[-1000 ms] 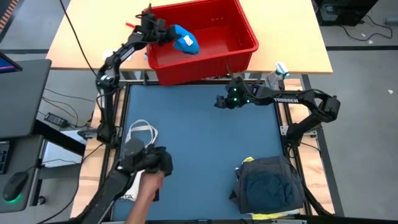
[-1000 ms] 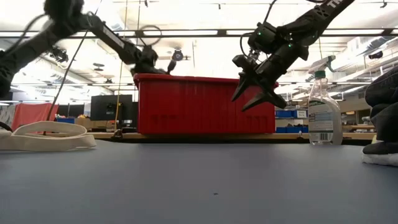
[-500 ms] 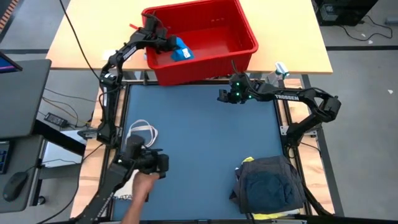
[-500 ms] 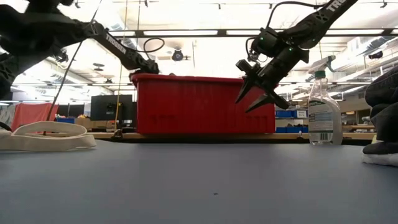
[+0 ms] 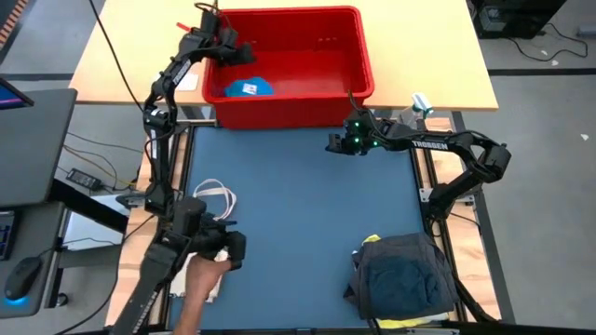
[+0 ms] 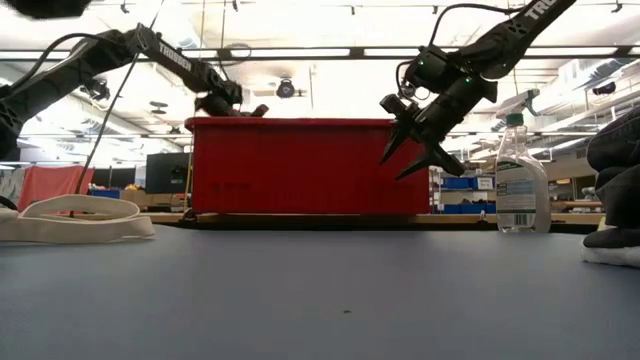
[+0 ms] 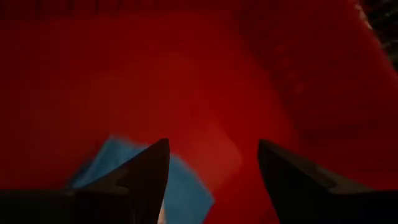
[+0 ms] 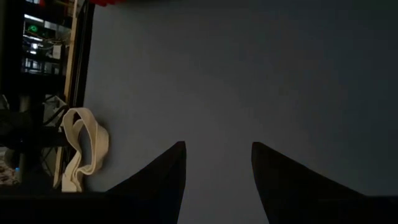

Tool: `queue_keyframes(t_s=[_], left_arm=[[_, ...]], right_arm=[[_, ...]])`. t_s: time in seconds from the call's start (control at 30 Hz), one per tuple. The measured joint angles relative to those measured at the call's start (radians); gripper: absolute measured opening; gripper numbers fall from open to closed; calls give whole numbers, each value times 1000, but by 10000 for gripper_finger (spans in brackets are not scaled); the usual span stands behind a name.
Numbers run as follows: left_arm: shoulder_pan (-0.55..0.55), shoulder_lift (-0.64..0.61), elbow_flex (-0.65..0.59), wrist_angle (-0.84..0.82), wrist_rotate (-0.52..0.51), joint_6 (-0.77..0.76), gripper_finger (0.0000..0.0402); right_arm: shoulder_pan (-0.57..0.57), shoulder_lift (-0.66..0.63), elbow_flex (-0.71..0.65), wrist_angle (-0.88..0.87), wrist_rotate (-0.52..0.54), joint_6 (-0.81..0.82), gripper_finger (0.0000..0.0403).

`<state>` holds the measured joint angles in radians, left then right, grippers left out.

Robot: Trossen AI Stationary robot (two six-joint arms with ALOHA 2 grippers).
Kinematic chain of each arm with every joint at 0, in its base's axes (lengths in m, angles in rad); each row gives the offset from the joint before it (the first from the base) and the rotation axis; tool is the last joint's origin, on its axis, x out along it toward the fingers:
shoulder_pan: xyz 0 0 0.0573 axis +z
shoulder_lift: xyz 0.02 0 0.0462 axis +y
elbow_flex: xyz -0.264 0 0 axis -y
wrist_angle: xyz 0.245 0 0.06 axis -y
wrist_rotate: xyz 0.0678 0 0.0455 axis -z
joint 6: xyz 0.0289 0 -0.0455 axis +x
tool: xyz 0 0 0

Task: Fold laundry
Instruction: Put the clothes into the red bin

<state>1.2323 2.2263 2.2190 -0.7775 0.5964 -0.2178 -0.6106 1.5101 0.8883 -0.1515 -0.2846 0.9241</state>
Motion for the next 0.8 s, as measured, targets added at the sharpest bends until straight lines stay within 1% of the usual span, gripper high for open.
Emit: queue_keyframes(t_s=[0.1, 0.27, 0.33, 0.4, 0.47, 0.6, 0.7, 0.8], left_arm=[[-41, -7, 48, 16, 5, 64, 243], [-115, -4, 74, 11, 3, 220, 221], [-133, -4, 99, 14, 2, 278, 212], [-153, -4, 134, 13, 16, 298, 205], [-174, -24, 127, 51, 57, 289, 201], [-214, -96, 138, 72, 76, 297, 199], [-243, -163, 137, 78, 75, 309, 199], [-297, -218, 137, 53, 70, 273, 199]], right_arm=[[1, 0, 0, 0, -4, 0, 187], [1, 0, 0, 21, -10, -3, 187], [1, -2, 0, 64, -44, -14, 187], [2, -16, 0, 96, -73, -30, 187], [4, -47, 0, 93, -86, -35, 187], [15, -146, 1, -10, -74, -43, 187], [30, -240, 1, -141, -65, -61, 187], [59, -336, 1, -295, -75, -64, 187]])
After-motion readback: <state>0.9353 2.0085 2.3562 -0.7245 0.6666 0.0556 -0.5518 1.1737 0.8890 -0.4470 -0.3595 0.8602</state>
